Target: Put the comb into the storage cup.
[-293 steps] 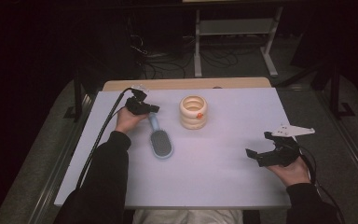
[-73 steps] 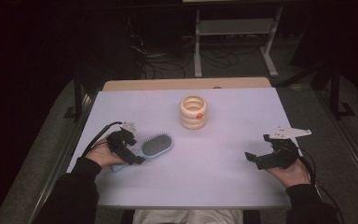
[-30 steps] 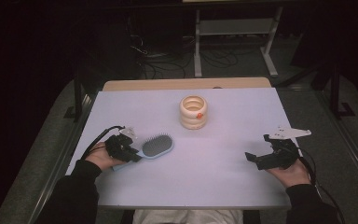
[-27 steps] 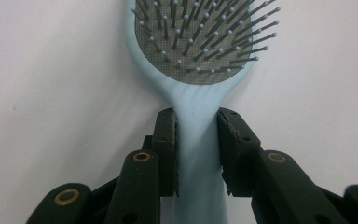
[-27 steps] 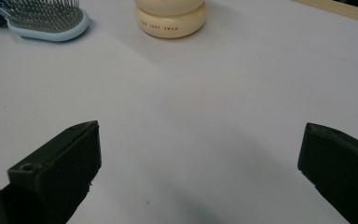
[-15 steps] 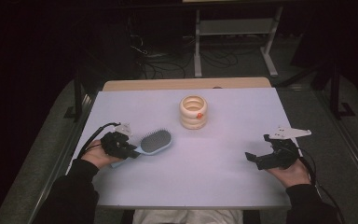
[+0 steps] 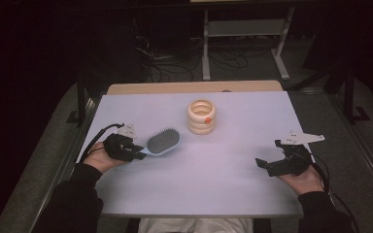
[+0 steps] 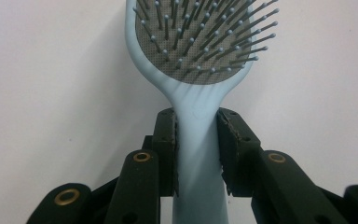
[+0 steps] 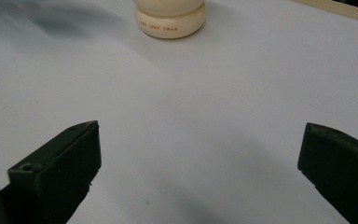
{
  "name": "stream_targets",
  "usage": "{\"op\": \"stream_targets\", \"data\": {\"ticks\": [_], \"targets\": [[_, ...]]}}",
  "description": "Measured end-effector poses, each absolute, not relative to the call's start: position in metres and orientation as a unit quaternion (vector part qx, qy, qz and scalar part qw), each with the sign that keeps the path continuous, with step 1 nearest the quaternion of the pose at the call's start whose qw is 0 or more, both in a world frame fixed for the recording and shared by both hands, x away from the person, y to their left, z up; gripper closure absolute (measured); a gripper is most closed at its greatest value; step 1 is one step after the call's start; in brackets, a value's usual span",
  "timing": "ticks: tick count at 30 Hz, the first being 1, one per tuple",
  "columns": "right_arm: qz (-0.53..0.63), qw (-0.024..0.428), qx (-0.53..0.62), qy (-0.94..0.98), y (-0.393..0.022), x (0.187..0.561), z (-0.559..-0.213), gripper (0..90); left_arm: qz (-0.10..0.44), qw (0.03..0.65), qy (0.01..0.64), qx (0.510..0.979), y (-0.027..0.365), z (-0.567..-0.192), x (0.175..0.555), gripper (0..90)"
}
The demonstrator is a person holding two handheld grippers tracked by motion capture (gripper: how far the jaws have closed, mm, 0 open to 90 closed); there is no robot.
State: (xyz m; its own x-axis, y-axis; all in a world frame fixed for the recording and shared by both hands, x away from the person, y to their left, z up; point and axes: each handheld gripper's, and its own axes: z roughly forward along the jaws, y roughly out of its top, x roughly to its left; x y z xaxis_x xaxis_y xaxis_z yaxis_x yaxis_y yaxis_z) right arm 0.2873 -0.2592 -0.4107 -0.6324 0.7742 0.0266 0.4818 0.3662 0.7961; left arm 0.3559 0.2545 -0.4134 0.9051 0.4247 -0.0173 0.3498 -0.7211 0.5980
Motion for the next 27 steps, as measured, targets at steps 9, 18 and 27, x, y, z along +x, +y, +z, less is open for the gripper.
{"op": "stream_targets", "data": {"ticks": [9, 18, 27], "targets": [[0.408, 0.179, 0.39, 0.806, -0.26, 0.287, -0.41, 0.0, 0.071, 0.318, 0.205, 0.923, 0.253, -0.401, 0.357, 69.9], [0.408, 0.179, 0.39, 0.806, -0.26, 0.287, -0.41, 0.0, 0.086, 0.318, 0.192, 0.924, 0.245, -0.382, 0.357, 69.9], [0.409, 0.178, 0.391, 0.805, -0.26, 0.287, -0.41, 0.0, 0.099, 0.32, 0.181, 0.925, 0.24, -0.364, 0.36, 69.9]]}}
